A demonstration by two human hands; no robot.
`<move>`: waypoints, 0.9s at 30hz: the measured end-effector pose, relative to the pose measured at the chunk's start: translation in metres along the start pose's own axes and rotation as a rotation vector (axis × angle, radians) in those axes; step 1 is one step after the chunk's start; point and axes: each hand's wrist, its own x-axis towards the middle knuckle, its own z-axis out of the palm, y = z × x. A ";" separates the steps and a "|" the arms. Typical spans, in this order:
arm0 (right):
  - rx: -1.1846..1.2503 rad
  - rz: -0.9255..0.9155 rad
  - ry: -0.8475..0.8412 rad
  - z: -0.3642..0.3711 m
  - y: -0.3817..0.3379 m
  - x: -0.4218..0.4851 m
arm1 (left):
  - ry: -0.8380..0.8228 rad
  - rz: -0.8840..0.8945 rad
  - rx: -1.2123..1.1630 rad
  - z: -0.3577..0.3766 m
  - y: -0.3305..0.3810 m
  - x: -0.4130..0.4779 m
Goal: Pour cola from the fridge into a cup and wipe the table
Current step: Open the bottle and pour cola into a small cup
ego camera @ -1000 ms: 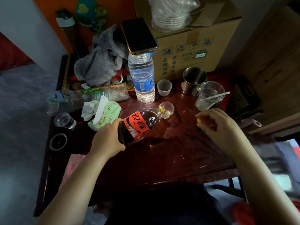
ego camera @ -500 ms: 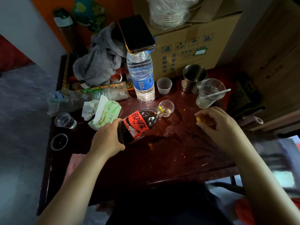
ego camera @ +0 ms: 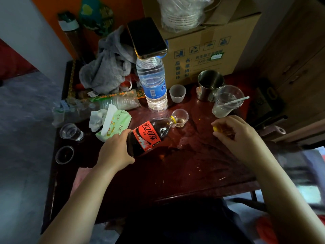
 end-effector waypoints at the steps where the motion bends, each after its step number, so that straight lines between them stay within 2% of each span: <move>1: 0.002 0.000 0.001 0.000 0.000 0.000 | 0.000 0.001 0.001 0.000 0.000 0.000; 27: 0.036 -0.007 -0.005 0.000 0.006 0.007 | -0.009 -0.010 0.052 -0.003 0.005 0.004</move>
